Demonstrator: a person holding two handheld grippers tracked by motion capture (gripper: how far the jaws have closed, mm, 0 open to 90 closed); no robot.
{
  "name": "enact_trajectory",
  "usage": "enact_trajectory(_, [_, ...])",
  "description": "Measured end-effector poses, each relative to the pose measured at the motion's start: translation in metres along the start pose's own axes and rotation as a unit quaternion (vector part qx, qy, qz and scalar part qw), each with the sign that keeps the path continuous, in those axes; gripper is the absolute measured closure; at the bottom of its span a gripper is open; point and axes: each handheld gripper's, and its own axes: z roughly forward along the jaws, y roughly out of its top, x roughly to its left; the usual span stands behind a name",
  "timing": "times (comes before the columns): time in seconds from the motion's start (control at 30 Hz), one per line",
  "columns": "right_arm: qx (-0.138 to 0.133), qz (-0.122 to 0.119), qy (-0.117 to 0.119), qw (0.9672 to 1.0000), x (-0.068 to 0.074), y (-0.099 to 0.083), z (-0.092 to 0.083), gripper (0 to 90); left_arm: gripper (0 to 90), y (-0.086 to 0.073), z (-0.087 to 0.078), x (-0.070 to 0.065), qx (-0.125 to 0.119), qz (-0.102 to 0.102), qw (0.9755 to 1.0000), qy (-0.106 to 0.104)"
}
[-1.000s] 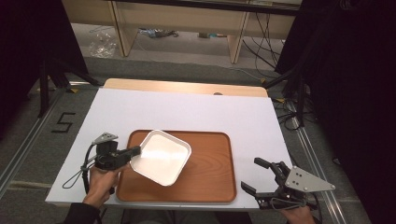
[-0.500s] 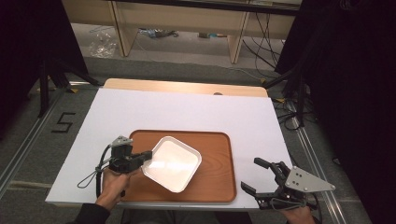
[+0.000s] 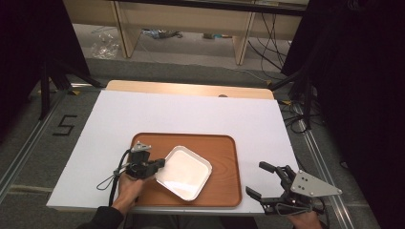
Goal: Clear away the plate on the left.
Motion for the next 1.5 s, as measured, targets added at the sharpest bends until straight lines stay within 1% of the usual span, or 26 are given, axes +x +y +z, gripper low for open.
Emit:
enact_trajectory(0.03, [0.008, 0.011, 0.003, 0.9999, 0.001, 0.0, -0.001, 17.8, 88.1, -0.001, 0.001, -0.002, 0.004, 0.007, 1.0, 0.0])
enact_trajectory(0.1, [0.003, 0.0, 0.002, 1.0, 0.0, 0.0, 0.0, 17.8, 87.9, -0.002, 0.002, -0.003, 0.027, 0.028, 0.9992, 0.013])
enact_trajectory(0.13, [0.001, -0.001, 0.001, 1.0, 0.0, 0.0, 0.0, 17.8, 87.6, -0.003, 0.003, -0.003, 0.034, 0.023, 0.999, 0.015])
enact_trajectory(0.23, [-0.001, 0.0, 0.002, 1.0, 0.0, 0.0, -0.001, 17.8, 86.5, -0.004, 0.002, -0.006, 0.054, 0.045, 0.9972, 0.023])
enact_trajectory(0.33, [0.0, 0.0, 0.004, 1.0, 0.0, 0.0, -0.001, 17.8, 86.3, -0.005, 0.0, -0.008, 0.063, 0.048, 0.9966, 0.021])
enact_trajectory(0.37, [-0.001, 0.0, 0.003, 1.0, 0.0, 0.0, -0.001, 17.8, 85.9, -0.006, 0.001, -0.01, 0.064, 0.048, 0.9962, 0.035])
enact_trajectory(0.47, [-0.001, 0.0, 0.004, 1.0, 0.0, 0.0, 0.0, 17.8, 83.4, -0.01, 0.001, -0.013, 0.071, 0.06, 0.9947, 0.044])
enact_trajectory(0.57, [0.003, 0.0, 0.002, 1.0, 0.0, 0.001, -0.002, 17.9, 82.7, -0.012, -0.005, -0.013, 0.074, 0.062, 0.9942, 0.047])
enact_trajectory(0.63, [0.001, 0.002, 0.001, 1.0, 0.0, 0.0, -0.001, 17.9, 81.9, -0.015, -0.01, -0.01, 0.09, 0.065, 0.993, 0.039])
enact_trajectory(0.7, [0.004, 0.0, 0.0, 1.0, 0.0, 0.0, -0.002, 17.9, 80.9, -0.018, -0.012, -0.012, 0.088, 0.068, 0.9929, 0.042])
enact_trajectory(0.73, [0.001, -0.001, -0.002, 1.0, 0.0, 0.0, -0.002, 17.9, 80.4, -0.02, -0.014, -0.013, 0.09, 0.072, 0.9922, 0.047])
enact_trajectory(0.77, [0.0, 0.0, 0.003, 1.0, 0.0, 0.001, -0.002, 17.9, 79.9, -0.02, -0.017, -0.014, 0.104, 0.08, 0.9901, 0.051])
enact_trajectory(0.8, [0.003, -0.001, -0.001, 1.0, 0.0, 0.0, -0.002, 17.9, 79.4, -0.022, -0.018, -0.015, 0.103, 0.078, 0.9901, 0.054])
enact_trajectory(0.83, [0.003, -0.001, 0.0, 1.0, 0.0, 0.0, -0.001, 17.9, 79.1, -0.023, -0.019, -0.015, 0.105, 0.08, 0.9899, 0.052])
enact_trajectory(0.9, [0.007, -0.001, 0.001, 1.0, 0.0, 0.0, -0.002, 17.9, 78.9, -0.026, -0.02, -0.015, 0.097, 0.073, 0.9912, 0.052])
enact_trajectory(0.93, [-0.001, 0.001, 0.001, 1.0, -0.001, 0.0, -0.001, 17.9, 78.7, -0.026, -0.021, -0.016, 0.101, 0.072, 0.991, 0.051])
enact_trajectory(0.97, [-0.001, -0.001, 0.001, 1.0, -0.001, 0.0, -0.001, 17.9, 78.4, -0.026, -0.022, -0.017, 0.101, 0.062, 0.9919, 0.047])
enact_trajectory(1.03, [0.004, -0.002, -0.001, 1.0, 0.0, 0.0, -0.001, 17.9, 77.7, -0.028, -0.023, -0.022, 0.113, 0.063, 0.9905, 0.045])
enact_trajectory(1.1, [0.001, -0.002, 0.0, 1.0, 0.0, 0.0, -0.001, 17.9, 76.2, -0.029, -0.024, -0.028, 0.125, 0.078, 0.9882, 0.043])
enact_trajectory(1.13, [0.0, 0.002, 0.002, 1.0, -0.001, 0.0, 0.0, 17.9, 75.5, -0.029, -0.023, -0.031, 0.123, 0.076, 0.9887, 0.041])
enact_trajectory(1.27, [0.005, -0.001, 0.001, 1.0, 0.0, 0.0, -0.001, 17.9, 73.4, -0.03, -0.022, -0.036, 0.128, 0.095, 0.9864, 0.041])
enact_trajectory(1.33, [0.004, 0.0, 0.002, 1.0, 0.0, 0.0, 0.0, 17.9, 73.1, -0.031, -0.022, -0.038, 0.132, 0.092, 0.9863, 0.04])
enact_trajectory(1.37, [0.008, 0.002, 0.003, 1.0, 0.0, 0.0, 0.0, 17.9, 72.8, -0.032, -0.021, -0.039, 0.124, 0.09, 0.9873, 0.042])
enact_trajectory(1.4, [0.003, 0.001, 0.002, 1.0, 0.0, -0.001, 0.0, 17.9, 72.5, -0.031, -0.023, -0.039, 0.138, 0.098, 0.9849, 0.039])
enact_trajectory(1.43, [0.007, -0.002, 0.001, 1.0, 0.0, 0.0, -0.001, 17.9, 72.1, -0.031, -0.022, -0.041, 0.135, 0.093, 0.9857, 0.037])
enact_trajectory(1.5, [0.003, 0.0, 0.001, 1.0, 0.0, 0.0, 0.0, 17.9, 71.3, -0.031, -0.023, -0.041, 0.14, 0.098, 0.9847, 0.032])
